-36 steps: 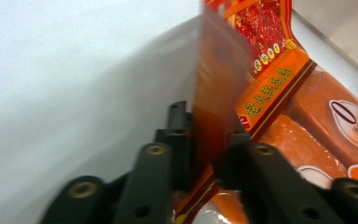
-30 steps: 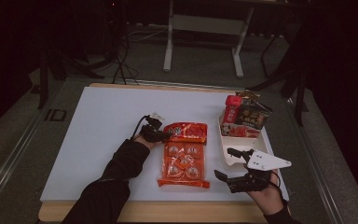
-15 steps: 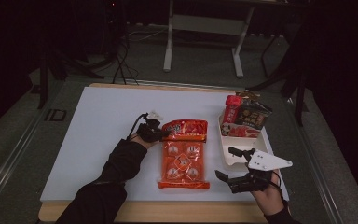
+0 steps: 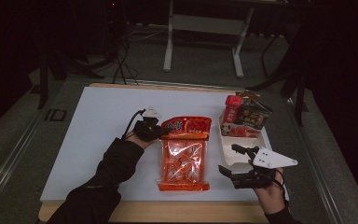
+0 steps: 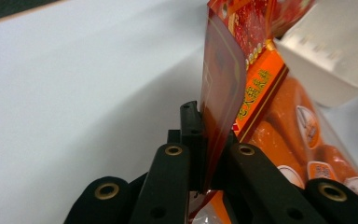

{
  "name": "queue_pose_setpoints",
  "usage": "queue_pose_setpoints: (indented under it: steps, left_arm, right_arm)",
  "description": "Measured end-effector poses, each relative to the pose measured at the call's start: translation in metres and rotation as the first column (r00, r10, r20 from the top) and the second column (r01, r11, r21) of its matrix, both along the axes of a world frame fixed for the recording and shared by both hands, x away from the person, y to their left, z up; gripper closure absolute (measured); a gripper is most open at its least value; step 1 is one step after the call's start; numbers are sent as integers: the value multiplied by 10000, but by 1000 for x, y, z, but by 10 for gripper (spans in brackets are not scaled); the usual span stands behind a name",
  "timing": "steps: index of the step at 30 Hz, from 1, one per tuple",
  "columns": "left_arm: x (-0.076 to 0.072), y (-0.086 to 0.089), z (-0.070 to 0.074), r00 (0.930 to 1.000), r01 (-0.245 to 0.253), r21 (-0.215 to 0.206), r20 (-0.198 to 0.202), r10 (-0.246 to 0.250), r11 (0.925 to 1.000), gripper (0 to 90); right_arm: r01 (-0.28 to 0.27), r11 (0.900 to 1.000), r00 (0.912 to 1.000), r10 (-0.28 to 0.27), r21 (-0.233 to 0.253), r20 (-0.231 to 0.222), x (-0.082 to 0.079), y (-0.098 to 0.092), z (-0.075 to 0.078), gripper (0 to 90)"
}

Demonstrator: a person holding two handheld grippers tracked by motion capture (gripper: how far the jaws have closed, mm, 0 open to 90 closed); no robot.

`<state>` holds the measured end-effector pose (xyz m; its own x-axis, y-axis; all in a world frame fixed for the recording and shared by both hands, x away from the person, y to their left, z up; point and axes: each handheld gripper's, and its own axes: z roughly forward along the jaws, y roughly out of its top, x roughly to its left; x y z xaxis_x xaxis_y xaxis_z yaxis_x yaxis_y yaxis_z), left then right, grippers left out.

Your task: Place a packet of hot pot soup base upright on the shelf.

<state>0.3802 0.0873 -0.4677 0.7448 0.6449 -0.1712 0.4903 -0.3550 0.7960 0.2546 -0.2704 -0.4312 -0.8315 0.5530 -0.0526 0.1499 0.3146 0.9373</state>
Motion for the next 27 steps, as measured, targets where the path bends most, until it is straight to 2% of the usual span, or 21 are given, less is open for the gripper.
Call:
queue_pose_setpoints:
  steps: [3, 4, 7, 8, 12, 16, 18, 19, 27]
  left_arm:
    - [-4, 1, 5, 9999, 117, -68, 103, -116, 9999, 896]
    - [-6, 1, 8, 9997, 189, -107, 151, -187, 9998, 896]
    - [-11, 1, 13, 9991, 284, -136, 322, -280, 9995, 896]
    - [-12, 1, 15, 9988, 343, -204, 362, -335, 9992, 896]
    - [-19, 2, 20, 9975, 562, -403, 455, -544, 9976, 897]
    - [-27, 3, 26, 9944, 840, -513, 689, -804, 9951, 897]
    - [-30, 4, 30, 9938, 917, -615, 690, -874, 9939, 896]
    - [-32, 5, 31, 9934, 961, -695, 701, -913, 9929, 896]
    - [-45, 6, 38, 9875, 1351, -1031, 958, -1253, 9855, 897]
  right_arm:
    - [140, 9997, 9998, -137, -197, 163, -1, 1, 1, 137]
    - [83, 9999, 10000, -84, -148, -21, 0, 1, 2, 136]
    - [198, 9997, 9996, -201, -119, -212, -1, 0, 3, 134]
    - [130, 9998, 9990, -135, -134, -434, -1, 0, 4, 122]
    - [338, 9989, 9991, -346, -333, -238, -4, 1, 7, 117]
    - [565, 9982, 9982, -568, -197, -184, -4, 1, 8, 106]
    - [362, 9992, 9991, -366, -168, -203, -4, 0, 8, 102]
    - [481, 9987, 9987, -483, -166, -157, -4, 0, 9, 102]
    - [625, 9979, 9976, -630, -179, -276, 7, 3, 13, 103]
